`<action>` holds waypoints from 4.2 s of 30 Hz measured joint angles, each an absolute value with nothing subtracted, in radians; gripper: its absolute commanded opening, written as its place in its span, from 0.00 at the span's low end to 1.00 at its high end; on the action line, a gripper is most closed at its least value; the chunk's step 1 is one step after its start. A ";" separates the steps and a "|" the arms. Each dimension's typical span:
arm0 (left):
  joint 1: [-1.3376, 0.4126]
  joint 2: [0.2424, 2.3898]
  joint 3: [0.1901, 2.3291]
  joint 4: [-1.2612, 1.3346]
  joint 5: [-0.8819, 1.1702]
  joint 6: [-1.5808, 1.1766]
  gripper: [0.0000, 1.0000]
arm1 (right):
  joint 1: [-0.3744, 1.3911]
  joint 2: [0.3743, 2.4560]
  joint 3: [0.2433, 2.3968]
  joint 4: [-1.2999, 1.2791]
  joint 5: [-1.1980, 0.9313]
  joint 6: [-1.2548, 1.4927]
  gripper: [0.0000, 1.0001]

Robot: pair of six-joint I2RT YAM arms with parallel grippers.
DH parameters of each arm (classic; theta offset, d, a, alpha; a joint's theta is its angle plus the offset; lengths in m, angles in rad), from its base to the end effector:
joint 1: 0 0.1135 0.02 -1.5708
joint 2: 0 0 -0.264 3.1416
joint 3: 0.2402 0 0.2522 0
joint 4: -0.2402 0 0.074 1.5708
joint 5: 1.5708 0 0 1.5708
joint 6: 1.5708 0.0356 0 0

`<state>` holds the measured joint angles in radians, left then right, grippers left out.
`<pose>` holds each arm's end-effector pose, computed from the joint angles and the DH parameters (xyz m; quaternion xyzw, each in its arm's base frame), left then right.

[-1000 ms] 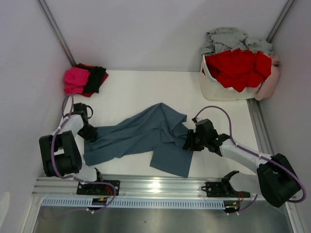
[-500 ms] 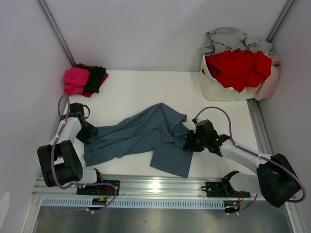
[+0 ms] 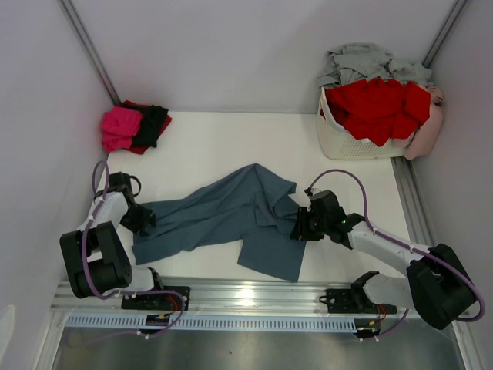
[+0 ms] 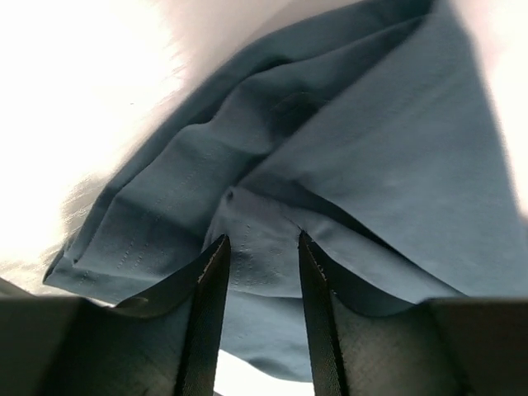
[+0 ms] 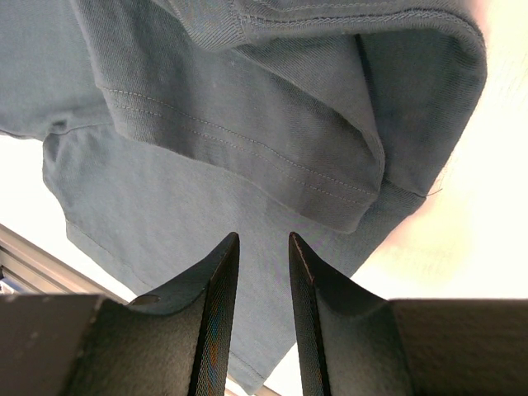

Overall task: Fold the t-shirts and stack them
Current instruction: Flatten out the tshirt

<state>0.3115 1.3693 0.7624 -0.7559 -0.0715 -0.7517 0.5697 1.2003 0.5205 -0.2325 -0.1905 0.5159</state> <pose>0.2136 0.0714 0.1746 -0.5070 0.8549 0.0120 0.1090 0.1810 0.1240 0.1661 -0.0561 0.9408 0.2433 0.2291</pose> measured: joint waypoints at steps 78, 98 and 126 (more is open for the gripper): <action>0.406 1.430 0.833 -0.639 0.083 -0.733 0.00 | 0.569 1.261 0.563 -0.282 -0.025 0.545 0.37; 0.406 1.422 0.811 -0.613 0.094 -0.733 0.01 | 0.569 1.271 0.561 -0.310 0.016 0.546 0.25; 0.406 1.331 0.801 -0.598 0.116 -0.733 0.01 | 0.569 1.294 0.686 -0.373 0.067 0.489 0.00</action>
